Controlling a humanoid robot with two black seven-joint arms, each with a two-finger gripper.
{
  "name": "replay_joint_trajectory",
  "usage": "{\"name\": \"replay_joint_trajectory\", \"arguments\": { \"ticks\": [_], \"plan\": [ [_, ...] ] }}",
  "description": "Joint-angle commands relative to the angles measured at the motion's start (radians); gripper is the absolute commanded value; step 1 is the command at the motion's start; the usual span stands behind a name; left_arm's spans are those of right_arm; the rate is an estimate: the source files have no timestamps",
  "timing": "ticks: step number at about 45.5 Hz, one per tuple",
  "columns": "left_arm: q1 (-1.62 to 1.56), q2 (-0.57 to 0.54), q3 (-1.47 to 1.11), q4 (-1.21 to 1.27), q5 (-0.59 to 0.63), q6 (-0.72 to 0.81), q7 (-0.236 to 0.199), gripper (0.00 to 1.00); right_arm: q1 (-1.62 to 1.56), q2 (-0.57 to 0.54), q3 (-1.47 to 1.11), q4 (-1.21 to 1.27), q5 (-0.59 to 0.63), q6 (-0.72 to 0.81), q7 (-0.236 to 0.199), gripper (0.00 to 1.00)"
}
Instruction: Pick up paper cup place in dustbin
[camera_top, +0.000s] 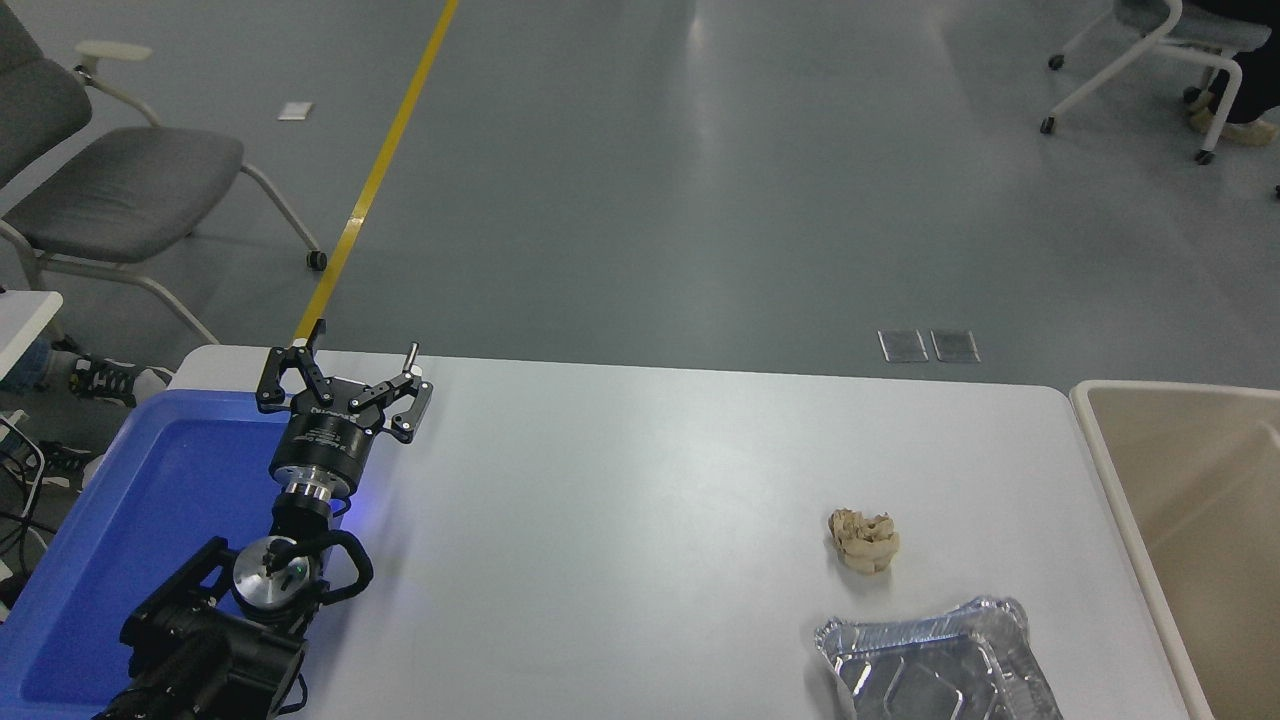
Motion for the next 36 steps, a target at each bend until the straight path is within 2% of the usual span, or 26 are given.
{"name": "replay_joint_trajectory", "arguments": {
  "ticks": [1,23,24,25,27,30,31,32,36],
  "plan": [
    [0.001,0.000,0.000,0.000,0.000,0.000,0.000,0.99,-0.165,0.147,0.165,-0.104,0.019,-0.025,-0.006,0.00],
    [-0.001,0.000,0.000,0.000,0.000,0.000,0.000,0.99,-0.255,0.212,0.222,-0.106,0.022,-0.025,0.005,0.00],
    [-0.001,0.000,0.000,0.000,0.000,0.000,0.000,0.99,-0.254,0.212,0.222,-0.106,0.023,-0.025,0.005,0.05],
    [-0.001,0.000,0.000,0.000,0.000,0.000,0.000,0.99,-0.255,0.212,0.222,-0.107,0.023,-0.027,0.005,0.15],
    [-0.001,0.000,0.000,0.000,0.000,0.000,0.000,0.99,-0.255,0.212,0.228,-0.110,0.023,-0.027,0.005,0.45],
    [-0.001,0.000,0.000,0.000,0.000,0.000,0.000,0.99,-0.254,0.209,0.251,-0.110,0.023,-0.024,0.005,0.73],
    [-0.001,0.000,0.000,0.000,0.000,0.000,0.000,0.99,-0.254,0.207,0.257,-0.110,0.023,-0.021,0.005,0.89],
    [-0.001,0.000,0.000,0.000,0.000,0.000,0.000,0.99,-0.254,0.206,0.260,-0.109,0.023,-0.017,0.005,1.00],
    [0.001,0.000,0.000,0.000,0.000,-0.001,0.000,0.99,-0.254,0.204,0.262,-0.109,0.023,-0.016,0.005,1.00]
  ]
}}
